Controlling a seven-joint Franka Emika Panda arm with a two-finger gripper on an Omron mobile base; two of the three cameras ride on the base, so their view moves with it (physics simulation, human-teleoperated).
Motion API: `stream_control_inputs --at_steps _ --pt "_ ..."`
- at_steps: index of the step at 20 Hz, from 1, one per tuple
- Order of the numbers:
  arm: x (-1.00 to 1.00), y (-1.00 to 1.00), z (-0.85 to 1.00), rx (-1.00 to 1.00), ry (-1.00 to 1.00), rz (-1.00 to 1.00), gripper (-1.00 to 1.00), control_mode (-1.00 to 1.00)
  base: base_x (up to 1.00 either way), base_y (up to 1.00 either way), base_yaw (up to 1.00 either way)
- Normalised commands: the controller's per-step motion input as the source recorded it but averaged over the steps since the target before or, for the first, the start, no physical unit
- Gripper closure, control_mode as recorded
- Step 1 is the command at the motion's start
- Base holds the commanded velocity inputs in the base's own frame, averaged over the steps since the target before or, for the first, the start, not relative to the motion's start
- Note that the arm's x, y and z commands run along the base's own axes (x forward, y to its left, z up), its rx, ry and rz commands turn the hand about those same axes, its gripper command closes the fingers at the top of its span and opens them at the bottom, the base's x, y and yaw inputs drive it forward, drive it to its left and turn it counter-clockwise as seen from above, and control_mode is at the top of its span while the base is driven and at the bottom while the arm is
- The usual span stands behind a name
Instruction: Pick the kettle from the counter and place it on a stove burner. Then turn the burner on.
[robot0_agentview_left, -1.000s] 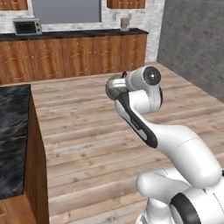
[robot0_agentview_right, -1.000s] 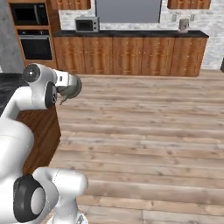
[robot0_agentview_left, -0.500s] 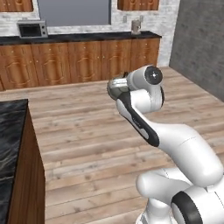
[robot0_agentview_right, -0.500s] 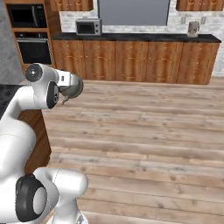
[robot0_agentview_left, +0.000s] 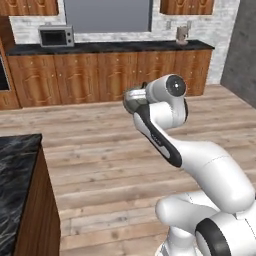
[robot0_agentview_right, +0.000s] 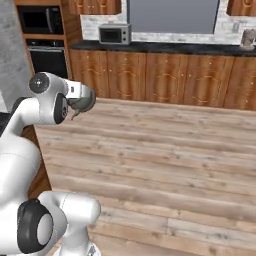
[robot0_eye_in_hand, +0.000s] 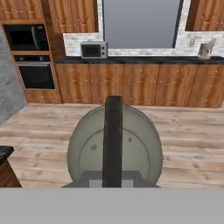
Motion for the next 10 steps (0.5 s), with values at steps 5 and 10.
stream_control_inputs --at_steps 5,10 --pt "0.0 0.0 0.0 0.0 0.0 0.0 1.0 1.0 1.0 -0.34 0.39" --pt "0.0 0.0 0.0 0.0 0.0 0.0 1.0 1.0 1.0 -0.41 0.48"
